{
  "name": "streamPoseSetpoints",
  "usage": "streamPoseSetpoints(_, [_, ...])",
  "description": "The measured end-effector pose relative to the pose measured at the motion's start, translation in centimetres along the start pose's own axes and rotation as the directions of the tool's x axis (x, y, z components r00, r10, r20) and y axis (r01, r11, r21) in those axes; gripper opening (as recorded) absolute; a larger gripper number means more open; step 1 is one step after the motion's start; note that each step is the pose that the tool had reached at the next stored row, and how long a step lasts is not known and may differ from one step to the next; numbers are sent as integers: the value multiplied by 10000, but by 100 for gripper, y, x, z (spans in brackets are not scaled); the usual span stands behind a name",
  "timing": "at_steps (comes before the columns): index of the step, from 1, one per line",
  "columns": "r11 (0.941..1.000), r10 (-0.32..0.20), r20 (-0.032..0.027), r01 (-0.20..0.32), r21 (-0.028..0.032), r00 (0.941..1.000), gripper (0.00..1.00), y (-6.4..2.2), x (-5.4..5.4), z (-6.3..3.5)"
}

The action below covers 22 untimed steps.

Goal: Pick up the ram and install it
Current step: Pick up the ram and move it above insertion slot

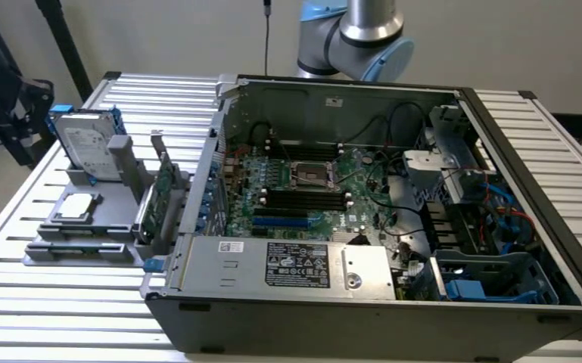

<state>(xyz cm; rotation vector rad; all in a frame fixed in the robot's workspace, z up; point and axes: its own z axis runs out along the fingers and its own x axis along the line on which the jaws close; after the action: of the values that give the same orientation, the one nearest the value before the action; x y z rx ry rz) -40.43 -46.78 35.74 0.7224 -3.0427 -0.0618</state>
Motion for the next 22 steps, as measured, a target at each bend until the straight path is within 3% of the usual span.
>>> streamPoseSetpoints(5, [9958, -914, -38, 914, 2, 9958, 11, -1, 0, 21])
streamPoseSetpoints(11, [9802, -1980, -82, 1980, 0, 9802, 11, -2, 0, 45])
streamPoseSetpoints(17, [9527, -3038, -128, 3038, -7, 9527, 11, -2, 0, 68])
streamPoseSetpoints(22, [9209, -3897, -165, 3897, -17, 9208, 11, -4, 0, 84])
